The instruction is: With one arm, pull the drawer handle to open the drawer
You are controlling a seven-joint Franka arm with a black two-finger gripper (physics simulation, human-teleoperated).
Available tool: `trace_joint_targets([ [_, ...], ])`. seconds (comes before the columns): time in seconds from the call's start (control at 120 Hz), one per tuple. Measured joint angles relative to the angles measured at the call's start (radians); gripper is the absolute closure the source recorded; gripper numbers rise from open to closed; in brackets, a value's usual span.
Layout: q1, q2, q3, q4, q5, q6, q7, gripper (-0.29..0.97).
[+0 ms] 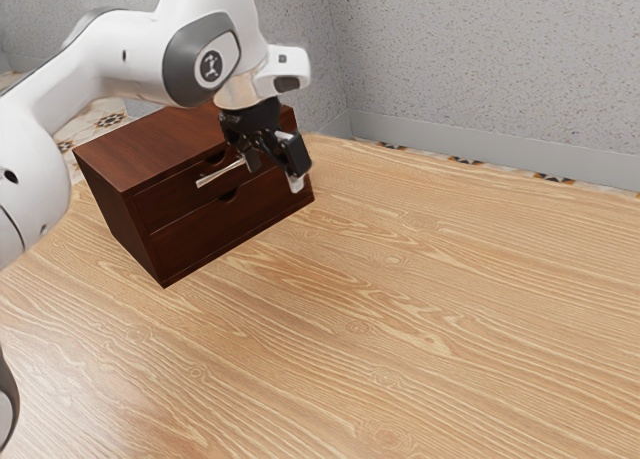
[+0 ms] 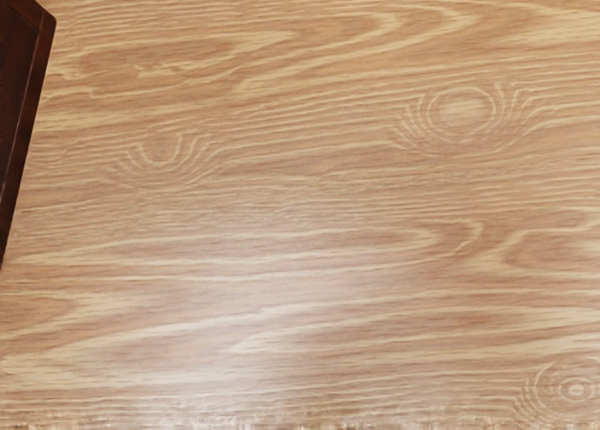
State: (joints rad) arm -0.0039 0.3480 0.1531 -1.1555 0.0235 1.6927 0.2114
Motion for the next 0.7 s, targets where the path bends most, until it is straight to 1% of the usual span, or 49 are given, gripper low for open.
trace_joint_targets([
  [0.167, 0.000, -0.001, 0.005, -0.001, 0.024, -0.044, 0.025, 0.00],
  [0.392, 0.011, -0.003, 0.009, 0.000, 0.050, -0.067, 0.050, 0.00],
  [0.533, 0.030, -0.004, 0.010, -0.002, 0.049, -0.077, 0.072, 0.00],
  [0.7, 0.055, 0.003, 0.005, 0.001, 0.030, -0.074, 0.107, 0.00],
])
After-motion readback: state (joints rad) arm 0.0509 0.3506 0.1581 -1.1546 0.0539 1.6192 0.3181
